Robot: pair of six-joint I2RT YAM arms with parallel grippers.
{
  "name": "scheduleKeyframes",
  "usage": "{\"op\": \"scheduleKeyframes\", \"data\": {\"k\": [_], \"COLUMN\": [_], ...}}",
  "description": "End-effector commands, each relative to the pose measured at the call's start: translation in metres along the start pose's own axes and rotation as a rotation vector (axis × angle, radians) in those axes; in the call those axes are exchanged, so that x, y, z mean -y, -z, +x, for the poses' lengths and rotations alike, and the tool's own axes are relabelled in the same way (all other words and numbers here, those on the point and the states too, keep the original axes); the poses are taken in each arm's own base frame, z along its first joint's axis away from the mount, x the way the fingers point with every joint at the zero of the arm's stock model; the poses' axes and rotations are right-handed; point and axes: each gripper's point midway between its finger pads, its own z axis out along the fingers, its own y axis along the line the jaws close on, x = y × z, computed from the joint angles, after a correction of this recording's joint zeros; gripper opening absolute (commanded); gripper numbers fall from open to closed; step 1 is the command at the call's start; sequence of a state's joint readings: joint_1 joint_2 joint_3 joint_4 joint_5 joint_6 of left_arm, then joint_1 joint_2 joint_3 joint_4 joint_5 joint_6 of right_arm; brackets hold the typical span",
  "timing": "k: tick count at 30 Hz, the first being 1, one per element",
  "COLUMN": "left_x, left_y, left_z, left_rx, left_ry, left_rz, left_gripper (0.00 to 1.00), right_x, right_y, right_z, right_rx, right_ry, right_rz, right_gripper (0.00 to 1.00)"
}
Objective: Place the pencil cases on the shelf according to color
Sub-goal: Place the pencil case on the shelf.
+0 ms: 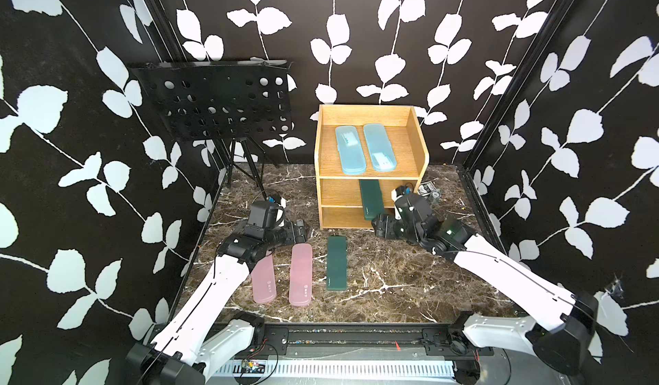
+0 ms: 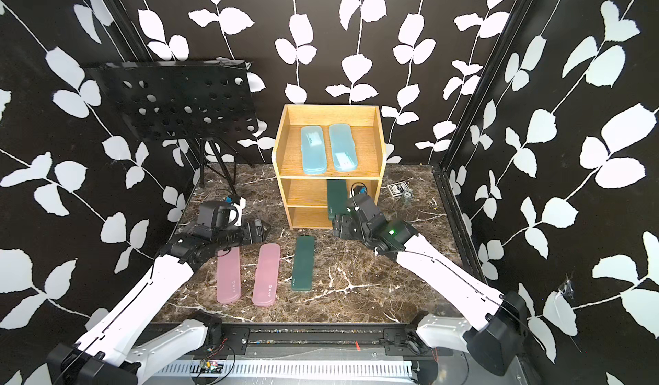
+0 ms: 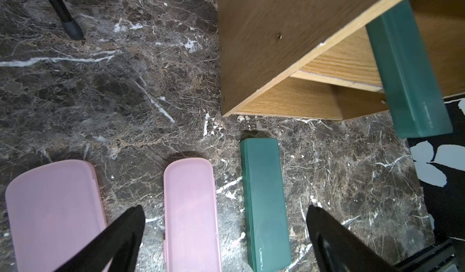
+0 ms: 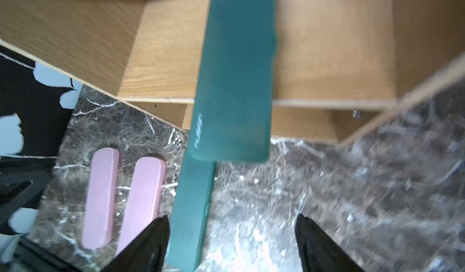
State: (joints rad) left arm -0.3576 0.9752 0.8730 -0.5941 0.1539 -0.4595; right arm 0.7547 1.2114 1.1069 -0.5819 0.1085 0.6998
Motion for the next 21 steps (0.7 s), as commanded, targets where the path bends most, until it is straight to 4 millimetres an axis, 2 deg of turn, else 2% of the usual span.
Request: {"op": "scheduleKeyframes", "data": {"k": [1,3,6,9,15,18,21], "left_x": [-0.008,-0.010,-0.011,-0.013,-0.018,-0.021,-0.023], "left_y": [0.006,0.006,0.004,0.000,-0.007,-0.013,-0.019], "left_z": [0.011,0.014,0.019,0.025,0.030,0.034,0.040], "left_rx": [-0.005,-0.005,-0.014,-0.030,-0.038,-0.048,-0.067], "left_ry": [-0.003,0.006,0.027,0.040,0.052,0.060,0.069], "left_rz": [-0.027,-0.031,-0.027,-0.023,-0.038,-0.045,-0.048], "left_gripper": [0.99,0.99,0.99,0.99,0.99,0.99,0.99], "right_x": [0.003,0.000,-0.007,-0.015,-0.018,-0.020,-0.022], "right_y": [-0.008,-0.016,-0.030,-0.045,-0.068,-0.074,-0.079], "right_z": [0.023,0.027,0.020,0.003,-0.042,-0.054,-0.054], "right_rx": [-0.046,-0.051,-0.022,0.023,0.099,0.124,0.115], "right_ry": [-0.021,-0.042,-0.074,-0.085,-0.100,-0.114,-0.109], "right_rz": [-0.010,-0.024,-0.044,-0.044,0.007,-0.007,-0.014], "right_gripper": [0.62,0.49,0.39,0.35,0.32,0.33,0.34]}}
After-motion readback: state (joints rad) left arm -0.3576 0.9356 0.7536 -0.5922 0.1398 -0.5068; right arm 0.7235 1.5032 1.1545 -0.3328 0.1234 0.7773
